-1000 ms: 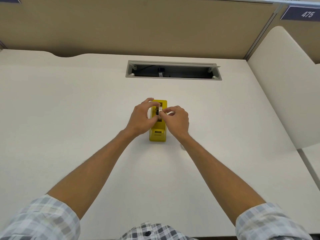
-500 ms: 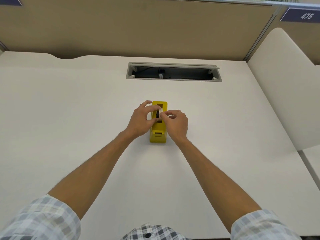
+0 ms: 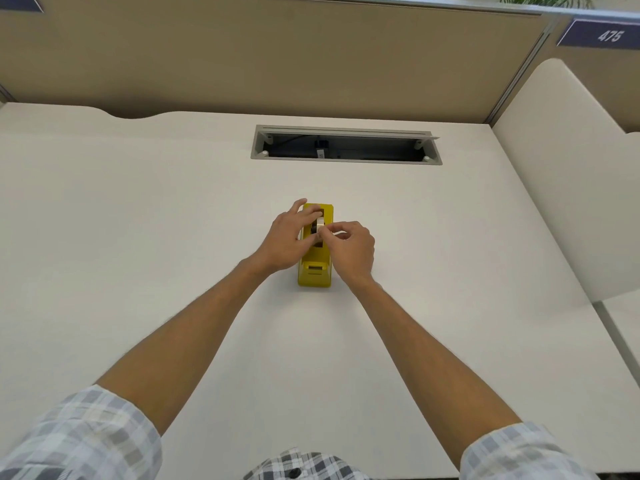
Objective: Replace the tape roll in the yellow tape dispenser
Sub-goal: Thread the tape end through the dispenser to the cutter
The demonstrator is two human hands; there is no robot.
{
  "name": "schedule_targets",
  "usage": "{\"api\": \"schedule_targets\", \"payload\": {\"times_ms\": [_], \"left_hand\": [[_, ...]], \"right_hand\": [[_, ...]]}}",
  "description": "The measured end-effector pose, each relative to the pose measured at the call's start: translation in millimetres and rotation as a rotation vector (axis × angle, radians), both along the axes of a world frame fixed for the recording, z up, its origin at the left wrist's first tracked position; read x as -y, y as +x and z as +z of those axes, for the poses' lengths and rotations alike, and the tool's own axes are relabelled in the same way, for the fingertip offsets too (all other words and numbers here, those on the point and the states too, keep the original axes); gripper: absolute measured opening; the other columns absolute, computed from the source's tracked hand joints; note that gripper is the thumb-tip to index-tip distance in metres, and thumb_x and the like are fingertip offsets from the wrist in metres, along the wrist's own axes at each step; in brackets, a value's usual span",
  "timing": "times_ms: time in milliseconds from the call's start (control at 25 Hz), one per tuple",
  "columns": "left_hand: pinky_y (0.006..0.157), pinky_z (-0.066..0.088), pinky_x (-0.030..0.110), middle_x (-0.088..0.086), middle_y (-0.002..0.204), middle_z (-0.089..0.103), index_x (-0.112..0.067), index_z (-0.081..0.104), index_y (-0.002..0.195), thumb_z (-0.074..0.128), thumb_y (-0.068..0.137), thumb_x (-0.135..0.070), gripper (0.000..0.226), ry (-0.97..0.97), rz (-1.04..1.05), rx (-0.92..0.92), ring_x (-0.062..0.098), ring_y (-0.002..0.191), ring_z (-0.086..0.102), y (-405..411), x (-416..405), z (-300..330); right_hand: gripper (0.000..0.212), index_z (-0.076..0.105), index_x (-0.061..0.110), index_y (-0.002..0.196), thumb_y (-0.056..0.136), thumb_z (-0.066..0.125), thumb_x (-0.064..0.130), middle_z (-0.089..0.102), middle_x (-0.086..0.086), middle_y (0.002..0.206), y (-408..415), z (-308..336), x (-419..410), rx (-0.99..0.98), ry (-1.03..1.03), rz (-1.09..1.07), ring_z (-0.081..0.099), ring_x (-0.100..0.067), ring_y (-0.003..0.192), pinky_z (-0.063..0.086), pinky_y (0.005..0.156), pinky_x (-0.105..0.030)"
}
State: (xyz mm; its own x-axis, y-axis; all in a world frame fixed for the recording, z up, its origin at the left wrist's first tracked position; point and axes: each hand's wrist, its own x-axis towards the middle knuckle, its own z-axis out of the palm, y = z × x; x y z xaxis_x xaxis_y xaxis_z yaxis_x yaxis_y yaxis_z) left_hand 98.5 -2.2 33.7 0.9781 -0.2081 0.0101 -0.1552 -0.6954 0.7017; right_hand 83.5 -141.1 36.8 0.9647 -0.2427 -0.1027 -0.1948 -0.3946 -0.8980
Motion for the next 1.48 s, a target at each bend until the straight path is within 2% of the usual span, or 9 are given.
{"api": "schedule_targets", "payload": {"times_ms": [280,480,760,1040,1120,1160,1240,1280,1480], "left_hand": [[0.108,0.041,0.048,0.005,0.152,0.042,-0.024,0.057,0.133,0.067,0.088,-0.024,0.046,-0.157,0.108,-0.007,0.026,0.137,0.04,-16.3,4.1,1.3],[0.105,0.044,0.021,-0.006,0.133,0.059,-0.022,0.063,0.123,0.068,0.082,-0.003,0.045,-0.292,0.14,0.072,0.005,0.126,0.049,-19.1,3.6,8.8],[0.118,0.022,0.054,-0.001,0.155,0.035,-0.017,0.047,0.142,0.068,0.087,-0.022,0.059,-0.093,0.063,-0.055,0.017,0.149,0.015,-1.8,1.8,9.8],[0.116,0.03,0.05,-0.006,0.15,0.044,-0.021,0.058,0.131,0.073,0.085,-0.022,0.049,-0.163,0.138,-0.017,0.015,0.146,0.023,-9.3,4.5,0.8],[0.11,0.04,0.036,-0.004,0.148,0.045,-0.024,0.061,0.127,0.073,0.083,-0.021,0.046,-0.222,0.173,-0.018,0.016,0.141,0.033,-11.6,6.8,-0.3],[0.1,0.044,0.019,-0.003,0.147,0.045,-0.026,0.063,0.125,0.073,0.084,-0.023,0.043,-0.246,0.196,-0.019,0.015,0.136,0.039,-12.7,7.6,0.5],[0.08,0.036,-0.003,-0.002,0.144,0.047,-0.028,0.066,0.118,0.073,0.084,-0.027,0.035,-0.26,0.224,-0.003,0.014,0.128,0.046,-14.8,8.8,3.7],[0.081,0.036,-0.001,-0.002,0.144,0.048,-0.027,0.067,0.117,0.073,0.084,-0.027,0.033,-0.257,0.221,0.014,0.014,0.127,0.048,-15.2,9.1,4.8],[0.105,0.041,0.039,0.001,0.154,0.035,-0.029,0.054,0.135,0.07,0.087,-0.03,0.051,-0.12,0.195,-0.025,0.027,0.136,0.04,-12.4,8.4,6.4]], "right_hand": [[0.01,0.065,0.035,0.067,0.074,0.069,0.04,0.072,0.007,0.086,2.5,2.1,1.2,-0.013,-0.005,0.01,0.067,-0.006,0.077,0.054,0.07,-0.031],[0.012,0.069,0.031,0.075,0.075,0.07,0.043,0.071,0.01,0.084,4.4,2.3,1.8,-0.01,-0.013,0.012,0.066,-0.004,0.076,0.047,0.063,-0.026],[0.009,0.067,0.034,0.071,0.075,0.071,0.041,0.07,0.012,0.089,7.2,-0.6,3.0,0.006,-0.019,0.018,0.067,-0.002,0.076,0.05,0.066,-0.026],[0.011,0.068,0.033,0.07,0.075,0.07,0.043,0.069,0.012,0.09,7.3,-4.1,4.3,0.013,-0.035,0.032,0.067,-0.004,0.078,0.053,0.068,-0.029],[0.012,0.068,0.033,0.069,0.074,0.069,0.044,0.069,0.011,0.089,7.2,-4.2,4.2,0.008,-0.04,0.03,0.067,-0.004,0.077,0.052,0.067,-0.028],[0.012,0.069,0.033,0.069,0.073,0.069,0.044,0.069,0.011,0.089,7.5,-3.9,4.2,0.005,-0.041,0.033,0.067,-0.004,0.077,0.052,0.068,-0.028],[0.013,0.072,0.03,0.073,0.073,0.07,0.043,0.069,0.011,0.091,8.4,-4.1,4.4,0.004,-0.033,0.039,0.067,-0.005,0.077,0.053,0.069,-0.029],[0.013,0.073,0.029,0.075,0.074,0.07,0.042,0.068,0.012,0.092,8.0,-4.0,4.4,0.008,-0.03,0.039,0.067,-0.005,0.078,0.054,0.069,-0.029],[0.01,0.072,0.03,0.076,0.075,0.071,0.04,0.068,0.013,0.093,5.9,-1.7,4.4,0.0,-0.023,0.042,0.067,-0.003,0.076,0.053,0.071,-0.03]]}}
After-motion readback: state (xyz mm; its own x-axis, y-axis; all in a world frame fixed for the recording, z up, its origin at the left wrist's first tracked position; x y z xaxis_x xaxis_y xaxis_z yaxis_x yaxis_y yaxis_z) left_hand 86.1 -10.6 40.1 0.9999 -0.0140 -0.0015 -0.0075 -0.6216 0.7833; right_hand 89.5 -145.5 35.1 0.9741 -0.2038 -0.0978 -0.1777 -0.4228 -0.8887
